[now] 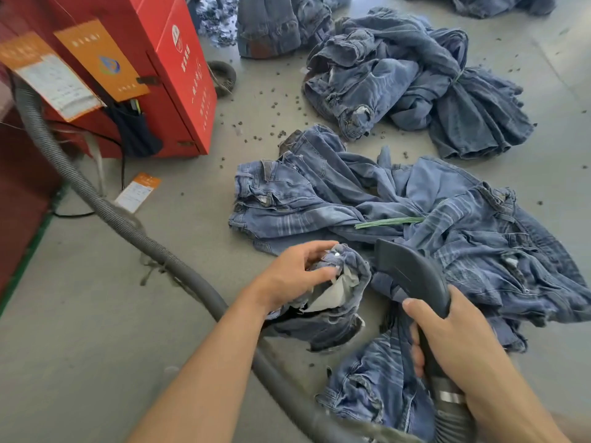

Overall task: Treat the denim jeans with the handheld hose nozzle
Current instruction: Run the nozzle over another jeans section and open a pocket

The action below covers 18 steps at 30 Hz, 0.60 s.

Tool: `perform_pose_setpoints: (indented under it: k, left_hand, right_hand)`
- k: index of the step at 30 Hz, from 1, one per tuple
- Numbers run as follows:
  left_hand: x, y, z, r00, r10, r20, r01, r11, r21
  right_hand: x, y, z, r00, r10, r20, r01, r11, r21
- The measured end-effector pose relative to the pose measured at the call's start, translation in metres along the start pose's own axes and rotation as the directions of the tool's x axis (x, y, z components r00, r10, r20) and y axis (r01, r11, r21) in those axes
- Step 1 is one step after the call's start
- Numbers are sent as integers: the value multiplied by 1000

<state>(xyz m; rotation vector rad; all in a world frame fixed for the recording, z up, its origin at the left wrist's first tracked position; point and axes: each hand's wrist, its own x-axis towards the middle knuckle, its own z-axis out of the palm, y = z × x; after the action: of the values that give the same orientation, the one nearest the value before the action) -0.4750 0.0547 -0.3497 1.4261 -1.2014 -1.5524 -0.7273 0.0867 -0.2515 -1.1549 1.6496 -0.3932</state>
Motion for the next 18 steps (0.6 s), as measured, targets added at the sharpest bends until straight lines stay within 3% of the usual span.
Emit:
perform_pose_setpoints:
  k: [5,11,18]
  left_hand:
    - [2,-1,6,996,-20,-84,5,985,-174]
    - [4,-3,22,992,-18,-122,5,994,-109]
    - [-3,-1,20,987,-15,-159,-3,994,-112]
  right_hand:
    - [-20,-11,7,994,-91,62,103,968,-228]
    - [-8,-20,25,993,-112,32,115,920,-374]
    - [1,-17,13,992,-108,-72,81,949,-305]
